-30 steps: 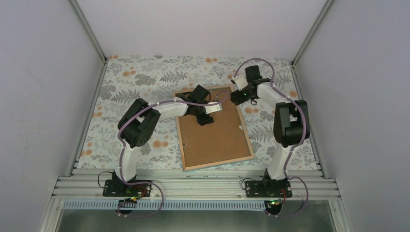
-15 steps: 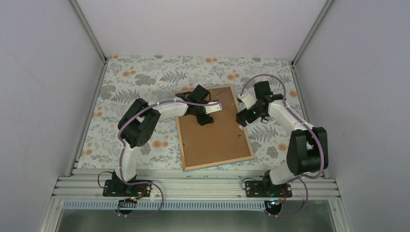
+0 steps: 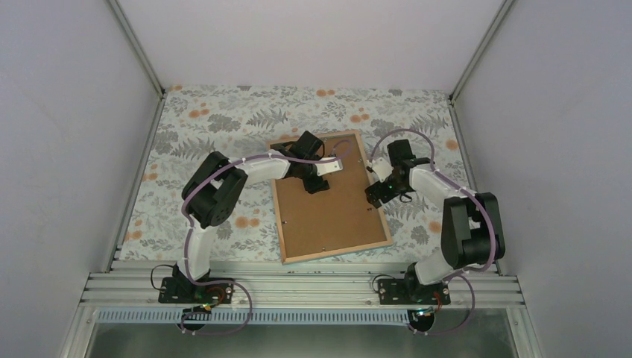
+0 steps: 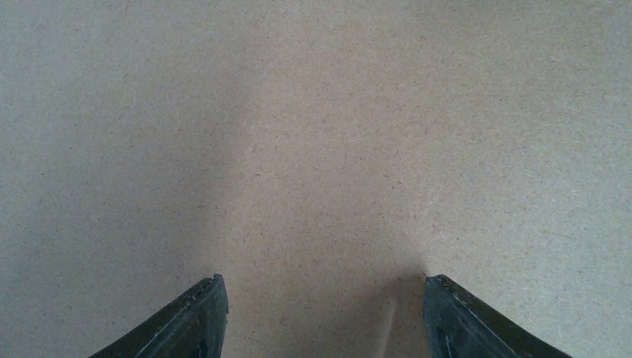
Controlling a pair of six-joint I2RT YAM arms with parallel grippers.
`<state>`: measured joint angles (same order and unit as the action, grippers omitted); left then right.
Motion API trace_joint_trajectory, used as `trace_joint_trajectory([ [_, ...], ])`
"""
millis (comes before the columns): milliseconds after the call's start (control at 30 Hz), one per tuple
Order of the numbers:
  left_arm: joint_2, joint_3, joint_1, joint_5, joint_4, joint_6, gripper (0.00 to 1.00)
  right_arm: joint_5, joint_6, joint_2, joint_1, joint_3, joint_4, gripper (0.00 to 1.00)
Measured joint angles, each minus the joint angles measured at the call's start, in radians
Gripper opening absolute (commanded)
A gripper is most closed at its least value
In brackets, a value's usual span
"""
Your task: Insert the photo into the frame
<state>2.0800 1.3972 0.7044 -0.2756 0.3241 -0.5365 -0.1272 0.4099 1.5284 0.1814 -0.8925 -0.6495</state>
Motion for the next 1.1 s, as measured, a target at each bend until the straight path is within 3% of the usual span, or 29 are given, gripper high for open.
trace_joint_trajectory([
  [400,0.001,0.000,0.000,-0.006,0.000,0.002,0.66,0.029,0.005,0.040,0.034,0.045,0.033,0.96],
  [567,0.002,0.000,0.000,-0.006,0.000,0.002,0.66,0.040,0.035,0.006,0.034,0.076,0.043,0.92],
  [833,0.002,0.000,0.000,-0.006,-0.005,0.002,0.66,0.075,0.075,-0.024,0.027,0.093,0.024,0.64],
  [1100,0.004,0.000,0.000,-0.006,-0.014,0.002,0.66,0.093,0.073,-0.023,0.024,0.093,0.028,0.49],
])
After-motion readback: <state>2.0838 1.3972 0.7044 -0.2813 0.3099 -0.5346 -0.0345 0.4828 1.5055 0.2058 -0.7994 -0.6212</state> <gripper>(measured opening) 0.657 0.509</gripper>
